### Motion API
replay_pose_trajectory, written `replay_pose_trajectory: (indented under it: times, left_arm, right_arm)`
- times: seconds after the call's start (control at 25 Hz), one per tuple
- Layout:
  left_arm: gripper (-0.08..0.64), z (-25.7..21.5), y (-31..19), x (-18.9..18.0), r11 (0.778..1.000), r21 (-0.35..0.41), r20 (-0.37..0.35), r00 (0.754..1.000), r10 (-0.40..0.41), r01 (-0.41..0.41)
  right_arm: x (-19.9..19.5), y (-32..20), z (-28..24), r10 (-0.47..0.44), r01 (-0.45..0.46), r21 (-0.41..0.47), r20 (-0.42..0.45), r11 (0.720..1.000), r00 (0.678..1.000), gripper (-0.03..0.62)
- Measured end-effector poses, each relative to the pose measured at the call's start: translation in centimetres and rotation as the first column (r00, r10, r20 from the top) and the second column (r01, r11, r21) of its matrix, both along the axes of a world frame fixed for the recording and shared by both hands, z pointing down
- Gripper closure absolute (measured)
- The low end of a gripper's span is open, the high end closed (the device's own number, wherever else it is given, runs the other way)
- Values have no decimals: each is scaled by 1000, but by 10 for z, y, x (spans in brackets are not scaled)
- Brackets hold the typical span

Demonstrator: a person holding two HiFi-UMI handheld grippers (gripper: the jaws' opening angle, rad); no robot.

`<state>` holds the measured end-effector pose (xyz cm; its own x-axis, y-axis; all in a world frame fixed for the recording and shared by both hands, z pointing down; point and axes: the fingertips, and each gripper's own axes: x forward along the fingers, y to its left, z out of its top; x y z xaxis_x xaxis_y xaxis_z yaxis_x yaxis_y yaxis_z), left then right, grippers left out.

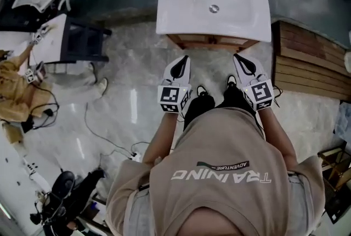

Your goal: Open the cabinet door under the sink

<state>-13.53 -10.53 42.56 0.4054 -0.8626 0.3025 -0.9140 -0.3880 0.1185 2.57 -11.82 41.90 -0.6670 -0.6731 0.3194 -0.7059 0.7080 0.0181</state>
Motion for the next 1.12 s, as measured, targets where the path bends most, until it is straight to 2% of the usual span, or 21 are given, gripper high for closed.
replay_pose_trajectory:
  times: [0.08, 0.16, 0.28, 0.4, 0.6, 0.64, 0.72, 0.76, 0.88, 0.92, 0.96, 1.0, 1.04, 1.08, 1.12]
  left_arm:
    - [541, 13, -5, 6, 999, -32, -20, 1000, 25, -25]
    - [541, 26, -14, 15, 995, -82, -111, 993, 42, -52]
    - [541, 47, -30, 27, 987, -144, -308, 951, 18, -65]
    - [541, 81, -47, 37, 979, -200, -414, 909, -41, -47]
    - [541, 169, -73, 42, 934, -358, -572, 790, -219, -1]
    - [541, 186, -76, 45, 924, -381, -608, 756, -241, -12]
    - [543, 216, -87, 47, 911, -413, -680, 673, -292, -22]
    - [543, 228, -93, 46, 906, -423, -694, 648, -316, -12]
    - [545, 264, -100, 35, 889, -457, -663, 651, -370, 41]
    - [545, 274, -100, 35, 884, -465, -678, 625, -387, 42]
    - [545, 280, -101, 39, 881, -472, -723, 558, -407, 31]
    - [545, 285, -101, 45, 879, -476, -778, 460, -428, 13]
    - [545, 292, -102, 48, 877, -480, -812, 378, -446, 2]
    - [545, 302, -103, 48, 875, -485, -823, 335, -458, 4]
    - [538, 314, -105, 48, 873, -488, -826, 319, -465, 8]
  right_arm:
    - [0, 2, 1, 19, -18, -12, 9, 1000, 1000, 591]
    - [1, 1, 1, 32, -31, -17, 16, 999, 999, 591]
    - [7, 3, 8, 35, -35, -25, 15, 999, 999, 591]
    - [16, 7, 32, 38, -37, -71, 18, 997, 999, 591]
    - [22, 0, 89, 16, -16, -125, -5, 992, 1000, 591]
    - [22, -3, 96, 15, -14, -132, 7, 991, 1000, 591]
    - [25, -13, 108, 16, -12, -134, 29, 991, 999, 591]
    - [26, -18, 114, 12, -8, -133, 32, 991, 999, 591]
    - [25, -25, 134, -5, 11, -138, 39, 990, 999, 591]
    - [25, -24, 141, -12, 17, -142, 39, 990, 999, 591]
    - [25, -23, 149, -18, 23, -149, 37, 989, 999, 591]
    - [26, -21, 158, -23, 28, -158, 33, 987, 999, 591]
    - [27, -20, 168, -25, 30, -170, 29, 985, 999, 591]
    - [28, -20, 177, -26, 30, -181, 26, 983, 999, 591]
    - [29, -21, 186, -24, 29, -193, 27, 981, 999, 591]
